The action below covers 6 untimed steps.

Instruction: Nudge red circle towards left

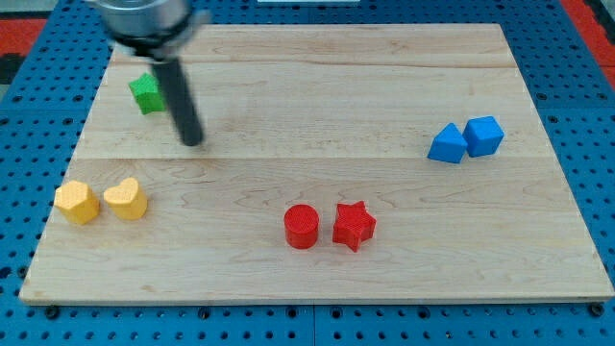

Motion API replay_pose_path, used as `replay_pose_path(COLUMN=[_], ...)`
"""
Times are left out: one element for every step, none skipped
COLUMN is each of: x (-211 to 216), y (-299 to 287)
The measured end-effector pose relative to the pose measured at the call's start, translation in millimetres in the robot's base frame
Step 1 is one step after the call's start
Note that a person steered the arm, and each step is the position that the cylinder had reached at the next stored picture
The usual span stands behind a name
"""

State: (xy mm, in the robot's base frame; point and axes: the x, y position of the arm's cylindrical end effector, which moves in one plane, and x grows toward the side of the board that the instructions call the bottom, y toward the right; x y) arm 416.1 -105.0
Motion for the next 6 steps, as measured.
replay_pose_path(x=[10.1,53.8,116.3,150.9,149.4,146.6], y=[123.2,230.0,260.4,231.8,160.2,117.2])
